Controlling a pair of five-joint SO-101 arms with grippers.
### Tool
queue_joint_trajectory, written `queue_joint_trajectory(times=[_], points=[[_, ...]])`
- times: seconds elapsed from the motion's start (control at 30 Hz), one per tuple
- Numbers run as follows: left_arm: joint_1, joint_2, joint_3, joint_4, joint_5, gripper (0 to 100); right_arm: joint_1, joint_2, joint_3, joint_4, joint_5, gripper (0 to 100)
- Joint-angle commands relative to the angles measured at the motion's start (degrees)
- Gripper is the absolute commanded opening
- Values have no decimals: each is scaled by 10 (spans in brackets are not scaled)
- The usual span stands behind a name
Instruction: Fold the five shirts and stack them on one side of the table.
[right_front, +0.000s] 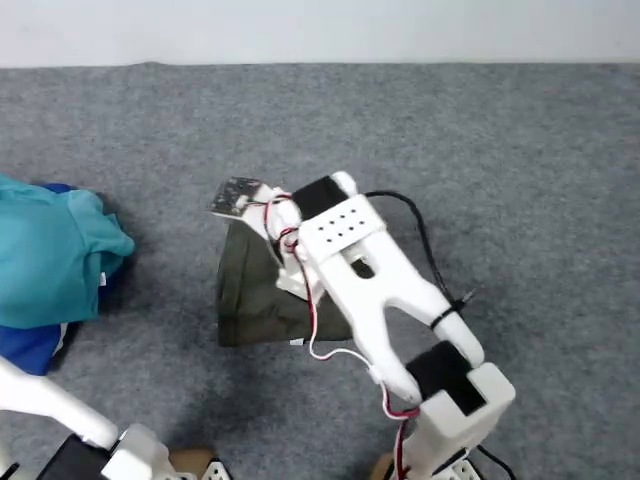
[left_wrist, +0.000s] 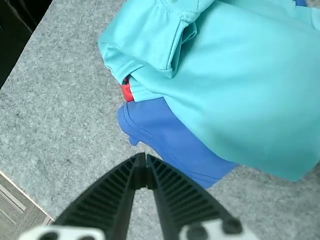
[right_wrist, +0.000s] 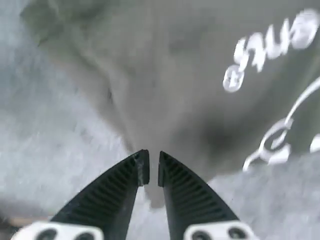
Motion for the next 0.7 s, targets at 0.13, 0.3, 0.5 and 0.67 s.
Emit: queue_joint_trajectory(times=[0.13,0.3,0.5,0.67], points=[[-4,-18,-4,-11,4,6,10,95,-30,-44,6,42],[-4,-18,-4,-6,4,6,-5,121,-26,51,6,42],[-4,-18,-3,-3,5,6,-8,101,-55,95,6,42],[-4,-18,-3,-5,5,6,-36,63,-127,91,3,42]])
